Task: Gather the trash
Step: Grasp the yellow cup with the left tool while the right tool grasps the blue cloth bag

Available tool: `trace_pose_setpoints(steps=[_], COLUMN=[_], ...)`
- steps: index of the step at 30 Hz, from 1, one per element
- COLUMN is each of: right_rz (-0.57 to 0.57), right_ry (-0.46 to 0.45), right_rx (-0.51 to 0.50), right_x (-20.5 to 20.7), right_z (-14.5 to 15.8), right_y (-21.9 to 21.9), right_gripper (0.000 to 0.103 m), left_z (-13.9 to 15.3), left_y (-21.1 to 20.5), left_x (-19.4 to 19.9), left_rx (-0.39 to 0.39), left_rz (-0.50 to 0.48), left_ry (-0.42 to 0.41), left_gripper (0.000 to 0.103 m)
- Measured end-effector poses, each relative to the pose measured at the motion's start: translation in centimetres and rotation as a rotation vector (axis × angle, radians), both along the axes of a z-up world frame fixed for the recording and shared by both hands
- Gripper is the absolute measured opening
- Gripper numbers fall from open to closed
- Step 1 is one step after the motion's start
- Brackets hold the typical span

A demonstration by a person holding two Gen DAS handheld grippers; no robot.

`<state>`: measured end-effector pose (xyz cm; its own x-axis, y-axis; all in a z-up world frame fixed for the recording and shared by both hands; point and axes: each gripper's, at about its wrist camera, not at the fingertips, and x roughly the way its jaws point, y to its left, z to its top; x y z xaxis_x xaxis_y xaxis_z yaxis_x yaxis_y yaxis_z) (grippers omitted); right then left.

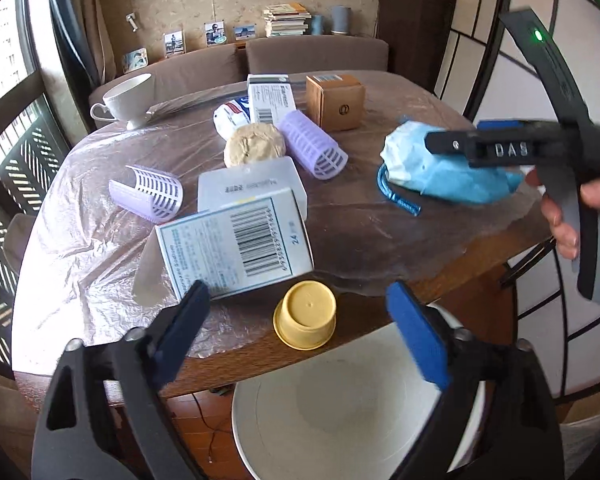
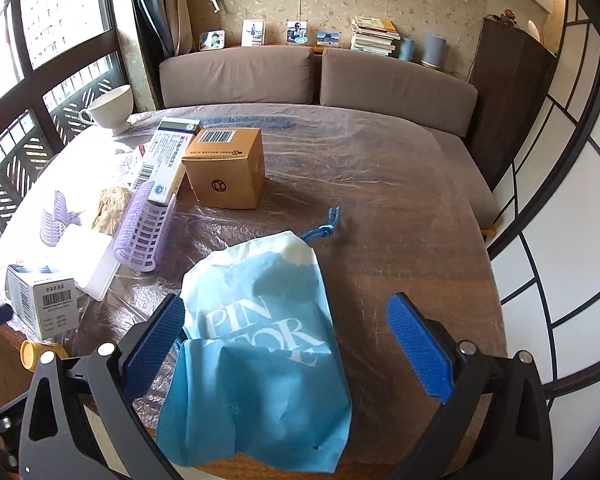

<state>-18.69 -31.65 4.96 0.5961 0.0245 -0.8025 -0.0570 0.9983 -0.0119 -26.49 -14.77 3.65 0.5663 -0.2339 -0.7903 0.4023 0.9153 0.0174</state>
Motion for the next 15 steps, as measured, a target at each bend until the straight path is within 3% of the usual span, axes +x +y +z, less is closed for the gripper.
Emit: trace_pose_setpoints(steps=[2,3,5,7,8,13,15], right_rz=[0.013,0.022,0.035,0.055,0.06,0.098,0.105], right_ry=[0.005,0.01,0.017,0.026,0.025,0.036,0.018], right_rx=[-0.012,-0.023,-0.037,-0.039,-0.043,-0.065,-0.067], right_x=[0.3,0.4,0.6,0.6,0.5,-0.1,-0.4], right_z=[-0.4,-0.7,-1.0,-1.4,-1.5,-2.3,-2.2], right_y=[0.3,0.5,0.8,1.2,1.2,1.8,2.0], right_gripper=[0.099,0.099,0.099,0.099,0.098,0.071,0.067], left_z=[-0.5,-0.7,-1.0,-1.5,-1.6,-1.9,-1.8], left_y=[-0.4,-0.4,-0.3,-0.1,-0.1,-0.1,0.0], left_x=[-0.2,-0.3,-0.3,-0.6,-0.6,-1.0,-0.8], left_rx=[0.02,0.023,0.026,0.014,0.013,0.019,0.005], left_rz=[0.0,0.0,0.006,0.007,0.005,-0.009,-0.024], left_ry=[-0.019,-0.023,-0.017,-0.008,-0.003,-0.02,-0.019], left_gripper=[0.083,0.072,0.063,0.042,0.038,0.033,0.033])
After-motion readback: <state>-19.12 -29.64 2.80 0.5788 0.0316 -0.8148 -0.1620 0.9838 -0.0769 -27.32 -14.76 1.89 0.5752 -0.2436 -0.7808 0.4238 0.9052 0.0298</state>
